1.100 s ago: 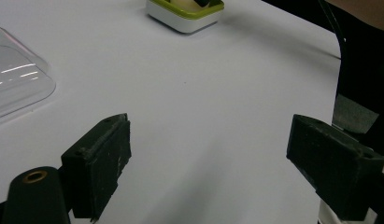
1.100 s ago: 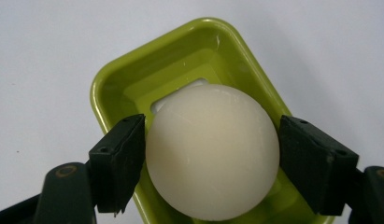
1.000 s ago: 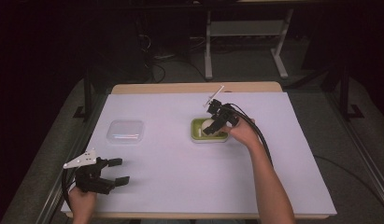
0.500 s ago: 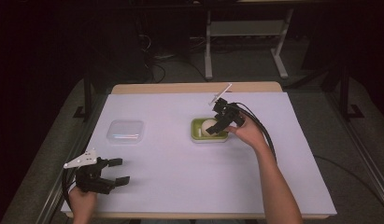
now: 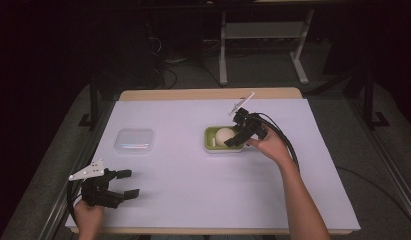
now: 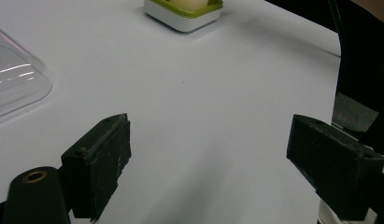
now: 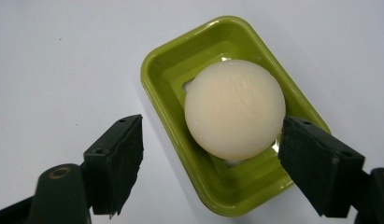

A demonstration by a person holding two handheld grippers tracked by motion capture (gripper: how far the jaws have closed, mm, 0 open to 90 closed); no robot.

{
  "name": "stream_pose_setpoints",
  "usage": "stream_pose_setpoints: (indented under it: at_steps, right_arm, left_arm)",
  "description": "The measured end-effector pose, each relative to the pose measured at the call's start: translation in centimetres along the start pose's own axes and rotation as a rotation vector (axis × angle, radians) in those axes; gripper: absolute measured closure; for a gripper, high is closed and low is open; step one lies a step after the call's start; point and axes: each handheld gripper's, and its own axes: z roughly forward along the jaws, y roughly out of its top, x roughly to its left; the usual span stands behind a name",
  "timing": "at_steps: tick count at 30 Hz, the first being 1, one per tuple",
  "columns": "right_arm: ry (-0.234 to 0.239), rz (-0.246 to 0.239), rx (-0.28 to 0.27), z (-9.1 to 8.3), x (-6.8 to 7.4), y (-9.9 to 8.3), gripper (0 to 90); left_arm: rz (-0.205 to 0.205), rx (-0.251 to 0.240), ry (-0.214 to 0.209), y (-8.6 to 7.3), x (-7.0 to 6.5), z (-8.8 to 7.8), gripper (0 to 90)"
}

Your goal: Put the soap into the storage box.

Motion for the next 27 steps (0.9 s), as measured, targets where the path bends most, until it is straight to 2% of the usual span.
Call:
stream_pose_setpoints:
  at_steps: [6, 13, 14, 16, 20, 27]
  right_arm:
    - [0.008, -0.015, -0.014, -0.5, 0.6, -0.8, 21.8]
    - [0.018, -0.003, -0.034, -1.2, 1.1, -2.0, 21.8]
    - [0.017, -0.016, -0.042, -1.2, 1.1, -2.2, 21.8]
    - [0.030, -0.001, -0.033, -1.4, 1.3, -2.5, 21.3]
    - [0.025, -0.017, -0.045, -1.8, 1.5, -3.1, 21.7]
    - [0.031, -0.008, -0.040, -2.4, 1.9, -4.1, 20.9]
  left_arm:
    - [0.003, 0.003, 0.000, 0.0, 0.0, 0.0, 13.2]
    - [0.002, 0.006, -0.001, 0.0, 0.0, 0.1, 13.1]
    - [0.002, 0.006, -0.001, 0.0, 0.0, 0.1, 13.2]
    - [0.003, 0.005, -0.002, 0.0, -0.1, 0.1, 13.1]
    - [0.007, 0.008, -0.003, 0.0, 0.0, 0.1, 13.2]
    - [0.007, 0.014, -0.004, 0.0, -0.1, 0.2, 13.2]
